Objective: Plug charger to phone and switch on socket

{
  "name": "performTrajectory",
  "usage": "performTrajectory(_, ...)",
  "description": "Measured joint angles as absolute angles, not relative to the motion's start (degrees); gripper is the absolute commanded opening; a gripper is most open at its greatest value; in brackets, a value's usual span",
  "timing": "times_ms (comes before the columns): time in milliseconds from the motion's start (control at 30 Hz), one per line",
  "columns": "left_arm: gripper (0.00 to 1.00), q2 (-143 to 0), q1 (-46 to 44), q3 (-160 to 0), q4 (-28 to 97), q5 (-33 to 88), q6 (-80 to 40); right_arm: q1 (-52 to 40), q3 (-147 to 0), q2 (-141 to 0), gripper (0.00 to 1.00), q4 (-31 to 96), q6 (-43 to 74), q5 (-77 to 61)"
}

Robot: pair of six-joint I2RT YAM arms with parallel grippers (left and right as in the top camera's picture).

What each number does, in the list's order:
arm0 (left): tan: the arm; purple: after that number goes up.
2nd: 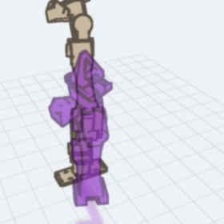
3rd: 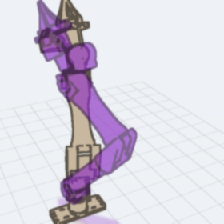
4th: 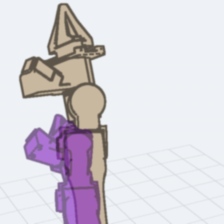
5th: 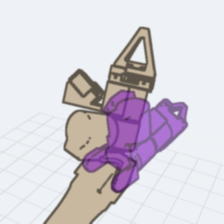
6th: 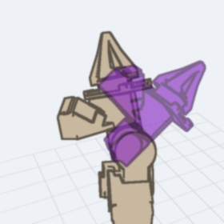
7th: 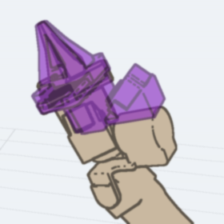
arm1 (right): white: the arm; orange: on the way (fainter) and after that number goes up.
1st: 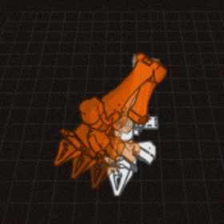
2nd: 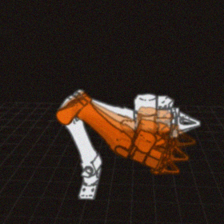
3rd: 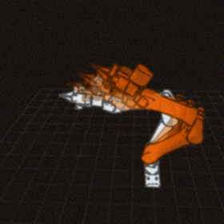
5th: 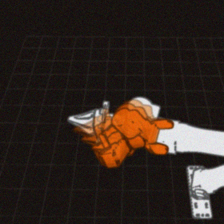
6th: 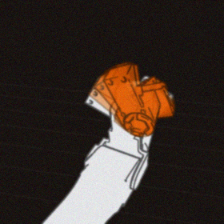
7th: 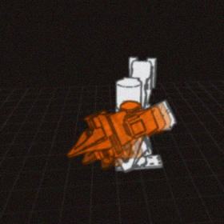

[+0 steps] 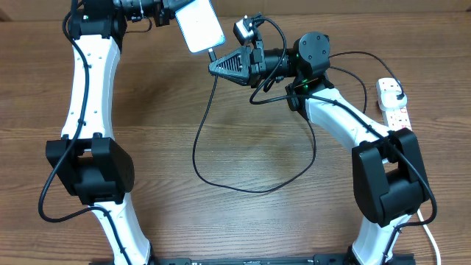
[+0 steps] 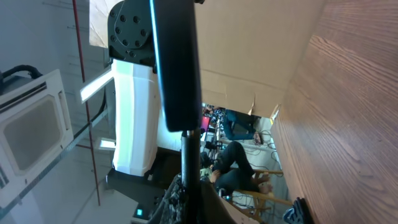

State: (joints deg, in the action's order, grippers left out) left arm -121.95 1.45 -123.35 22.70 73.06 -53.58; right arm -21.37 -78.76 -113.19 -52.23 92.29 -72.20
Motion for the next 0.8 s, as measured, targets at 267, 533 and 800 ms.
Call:
performTrajectory(267,0.04,-121.95,1.45,-123.35,22.70,73.14,-53.58,-21.34,-78.76,-113.19,0.04,-52.27,91.68,-72.23)
performTrajectory(533,0.04,-121.95,1.08,-123.35,22.70,73.47,-53.41,-21.37,-78.76,-113.19,0.04,-52.27,91.50,-73.06)
performTrajectory(800,0.04,-121.95,0.38,-123.35,22.70,74.15,-53.41,-21.34,-78.76,-113.19,0.04,-52.27,91.46,-73.03)
